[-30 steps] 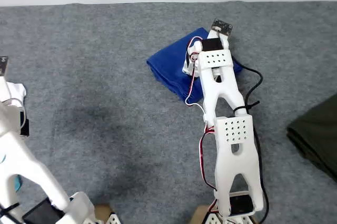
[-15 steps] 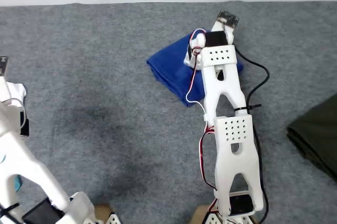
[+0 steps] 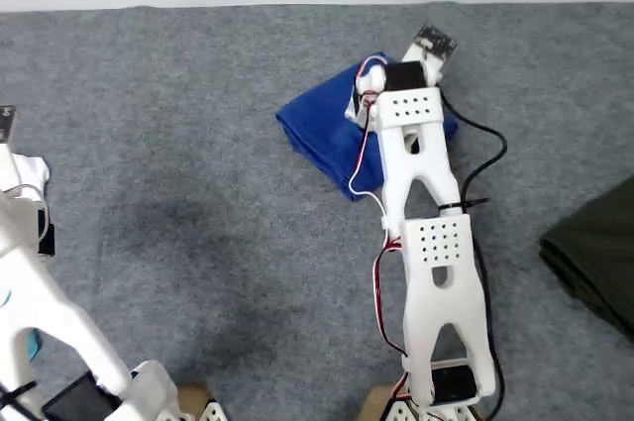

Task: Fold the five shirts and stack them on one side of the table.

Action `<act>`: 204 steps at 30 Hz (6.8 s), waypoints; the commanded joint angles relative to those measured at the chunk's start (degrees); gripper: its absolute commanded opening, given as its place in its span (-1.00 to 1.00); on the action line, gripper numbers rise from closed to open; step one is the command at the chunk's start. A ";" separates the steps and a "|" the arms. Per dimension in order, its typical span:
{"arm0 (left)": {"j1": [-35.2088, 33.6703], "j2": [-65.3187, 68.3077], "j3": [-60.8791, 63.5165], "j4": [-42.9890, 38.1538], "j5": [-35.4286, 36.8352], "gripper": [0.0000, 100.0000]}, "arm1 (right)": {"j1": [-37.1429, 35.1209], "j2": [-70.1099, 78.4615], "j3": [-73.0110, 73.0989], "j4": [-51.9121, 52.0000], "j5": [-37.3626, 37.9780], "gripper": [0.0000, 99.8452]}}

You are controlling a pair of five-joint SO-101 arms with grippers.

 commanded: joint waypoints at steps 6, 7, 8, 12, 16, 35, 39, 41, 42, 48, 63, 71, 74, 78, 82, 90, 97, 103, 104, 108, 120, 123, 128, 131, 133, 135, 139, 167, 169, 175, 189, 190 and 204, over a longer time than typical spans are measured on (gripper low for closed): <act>0.00 -1.93 -0.04 1.32 0.18 -0.99 | 0.22 3.21 -2.90 -7.69 -0.70 -0.17; 0.00 -1.93 -0.04 1.32 0.18 -0.99 | 0.22 3.47 -2.90 -8.31 -0.70 -0.17; 0.00 -1.93 -0.04 1.32 0.18 -0.99 | 0.04 3.74 -2.90 -8.75 -0.70 -0.17; 0.00 -1.85 -0.04 1.32 0.18 -0.99 | -0.40 5.14 -2.90 -10.33 -0.70 -0.24; 0.00 -1.85 -0.04 1.32 0.18 -0.99 | -0.22 6.46 -2.90 -11.21 -0.70 -0.51; 0.00 -1.85 -0.04 1.32 0.18 -0.99 | 2.42 6.55 -19.34 -2.77 2.37 -0.98; 0.00 -1.85 -0.04 1.32 0.18 -0.99 | 6.02 6.11 -19.52 -1.71 5.63 -0.98; 0.00 -1.85 -0.04 1.32 0.18 -0.99 | 8.48 6.11 -19.52 -0.92 7.12 -0.98; 0.00 -1.85 -0.04 1.32 0.18 -0.99 | 9.80 5.93 -19.52 -0.22 7.82 -0.98; 0.00 -1.85 0.04 1.32 0.18 -0.99 | 16.57 0.75 -19.43 5.93 12.84 -0.98; 0.00 -1.85 0.04 1.32 3.52 -0.99 | 30.81 -7.87 -19.43 9.45 38.51 -0.98; 2.73 -1.85 3.38 1.32 3.69 -0.99 | 38.11 -7.96 -19.25 9.54 40.97 -0.98; 4.84 -1.85 3.21 1.32 5.01 -0.99 | 40.84 -7.52 -19.16 9.63 43.96 -0.98; 6.24 -1.85 3.03 1.32 6.95 -0.99 | 44.09 -8.48 -16.18 9.63 46.68 -0.98; 6.42 -1.85 3.03 1.32 6.95 -0.99 | 46.55 -12.62 -10.64 9.63 47.30 -0.98; 6.42 -1.85 3.03 1.32 6.95 -0.99 | 46.64 -27.03 10.46 9.45 49.14 -0.98; 6.24 -1.93 3.12 1.32 6.95 -0.99 | 48.84 -29.23 15.12 9.27 50.99 -0.98; 6.24 -1.93 3.30 1.32 6.95 -0.99 | 50.68 -29.41 15.03 9.01 54.24 -0.98; 6.24 -1.93 3.30 1.32 6.95 -0.99 | 51.03 -29.58 15.03 9.01 54.59 -0.98; 6.24 -1.93 3.30 1.32 6.95 -0.99 | 51.38 -30.02 14.95 9.10 55.38 -0.98; 6.15 -1.93 3.30 1.32 6.95 -0.99 | 44.79 -36.18 14.95 9.27 54.86 -0.98; 6.15 -1.93 3.30 1.32 6.95 -0.99 | 43.30 -37.67 14.95 9.36 53.89 -0.98; 6.15 -1.93 3.38 1.32 6.95 -0.99 | 40.40 -40.04 14.95 9.36 52.48 -0.98; 6.15 -1.93 3.38 1.32 6.95 -0.99 | 39.78 -41.54 14.95 9.27 52.48 -0.98; 6.15 -1.93 3.38 1.32 6.95 -0.99 | 39.96 -42.07 14.95 9.27 52.48 -0.98; 6.15 -1.93 3.38 1.32 6.95 -0.99 | 40.48 -42.15 14.95 9.27 52.84 -0.98; 6.15 -1.93 3.38 1.32 6.95 -0.99 | 43.03 -42.07 14.95 9.10 53.01 -0.98; 6.51 -1.93 6.81 1.23 8.88 -0.99 | 61.76 -18.07 15.91 0.48 61.80 -0.97; 6.51 -1.93 6.81 1.23 8.88 -0.99 | 62.64 -16.66 15.91 -0.40 63.03 -0.97; 6.51 -1.93 6.81 1.23 8.88 -0.99 | 65.54 -15.16 12.13 -0.84 67.52 -0.97; 6.51 -1.93 6.81 1.23 8.62 -0.99 | 69.93 -11.65 6.51 -0.66 72.53 -0.95; 6.51 -1.85 6.81 1.23 8.62 -0.99 | 69.85 -10.59 6.51 -0.57 72.70 -0.91; 6.51 -1.85 6.99 1.23 8.44 -0.99 | 68.26 -12.18 -7.91 9.63 72.35 -0.46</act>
